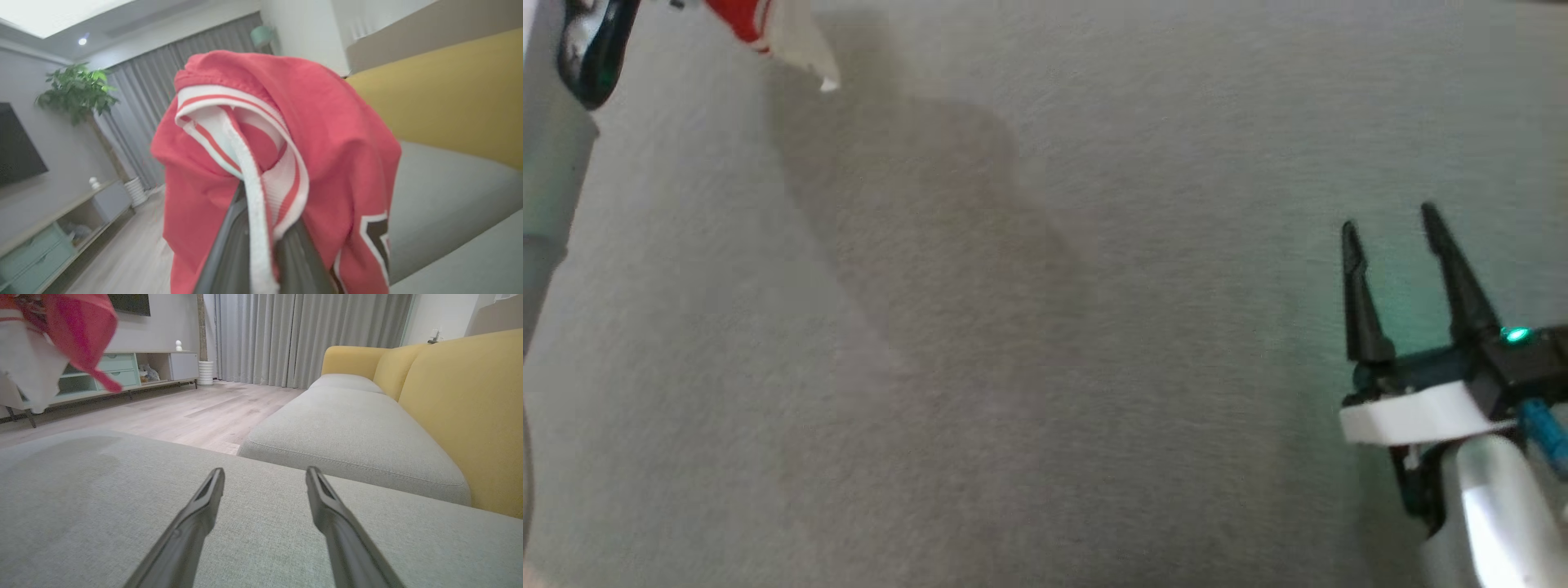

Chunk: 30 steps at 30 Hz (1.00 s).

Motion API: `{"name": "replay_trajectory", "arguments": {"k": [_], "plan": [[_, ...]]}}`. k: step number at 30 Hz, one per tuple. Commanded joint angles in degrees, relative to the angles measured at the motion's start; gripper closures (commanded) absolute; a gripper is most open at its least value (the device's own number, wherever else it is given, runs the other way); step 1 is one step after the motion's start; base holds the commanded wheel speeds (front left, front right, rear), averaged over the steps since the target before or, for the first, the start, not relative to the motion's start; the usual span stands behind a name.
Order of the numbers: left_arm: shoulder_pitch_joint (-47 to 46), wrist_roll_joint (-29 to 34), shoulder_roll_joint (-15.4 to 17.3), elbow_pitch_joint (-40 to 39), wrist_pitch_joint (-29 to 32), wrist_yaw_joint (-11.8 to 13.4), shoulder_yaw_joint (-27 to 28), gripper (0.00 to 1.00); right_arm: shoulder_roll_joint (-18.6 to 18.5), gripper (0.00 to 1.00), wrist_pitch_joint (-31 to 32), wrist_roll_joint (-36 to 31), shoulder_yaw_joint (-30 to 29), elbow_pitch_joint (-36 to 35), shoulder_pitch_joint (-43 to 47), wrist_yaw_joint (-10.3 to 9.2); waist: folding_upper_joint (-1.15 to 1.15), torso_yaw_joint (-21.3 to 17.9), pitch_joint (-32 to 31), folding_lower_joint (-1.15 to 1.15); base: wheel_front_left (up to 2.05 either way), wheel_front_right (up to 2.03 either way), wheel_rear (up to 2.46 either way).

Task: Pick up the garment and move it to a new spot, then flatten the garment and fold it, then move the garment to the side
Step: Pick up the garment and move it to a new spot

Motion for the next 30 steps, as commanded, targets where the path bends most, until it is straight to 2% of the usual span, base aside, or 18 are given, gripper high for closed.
{"name": "replay_trajectory", "arguments": {"k": [1,9,14,18,22,23,24,25,26,30], "plan": [[-3.62,-0.10,3.62,-4.48,1.27,0.12,1.01,1.00,1.01,0.00,0.05,0.65,1.79,-1.83,1.47,-0.04,0.00,-7.34,-6.31,0.01,0.00,0.00,0.00],[-1.25,-2.03,3.83,-18.11,9.63,0.42,-1.79,1.00,2.78,0.00,0.04,1.75,4.64,-2.98,2.17,-0.04,0.00,-18.37,-8.03,0.01,0.00,0.00,0.00],[4.85,-1.58,2.01,-23.11,11.80,1.69,-5.80,1.00,3.02,0.00,0.04,1.35,6.37,-2.88,2.46,-0.04,0.00,-24.69,-6.70,0.01,0.00,0.00,0.00],[12.57,-2.54,-1.14,-22.11,12.17,2.32,-9.82,1.00,3.07,0.00,0.04,2.71,6.52,-3.61,2.05,-0.04,0.00,-28.30,-3.86,0.01,0.00,0.00,0.00],[19.32,-0.78,-4.49,-16.15,7.70,3.52,-13.78,1.00,3.08,0.00,0.04,4.30,7.14,-4.07,1.30,-0.04,0.00,-30.55,-0.97,0.01,0.00,0.00,0.00],[20.54,0.02,-5.48,-14.48,5.79,3.97,-14.63,0.70,3.08,0.00,0.04,4.68,7.20,-4.16,1.21,-0.04,0.00,-30.77,-0.40,0.01,0.00,0.00,0.00],[20.54,0.02,-5.48,-14.48,5.79,3.97,-14.63,0.70,3.08,0.00,0.04,4.68,7.20,-4.16,1.21,-0.04,0.00,-30.77,-0.40,0.01,0.00,0.00,0.00],[21.78,0.61,-6.49,-12.60,4.24,4.15,-15.55,0.39,3.08,0.00,0.04,5.14,7.15,-4.15,1.21,-0.04,0.00,-30.80,-0.12,0.01,0.00,0.00,0.00],[22.68,1.31,-7.43,-10.73,2.69,4.20,-16.47,0.00,3.08,0.00,0.04,5.60,7.09,-4.09,1.32,-0.04,0.00,-30.75,0.09,0.01,0.00,0.00,0.00],[25.07,3.21,-11.97,-5.56,-3.82,6.36,-17.72,0.00,3.08,0.00,0.04,6.03,6.19,-3.31,1.81,-0.04,0.00,-28.76,-1.02,0.01,0.00,0.00,0.00]]}}
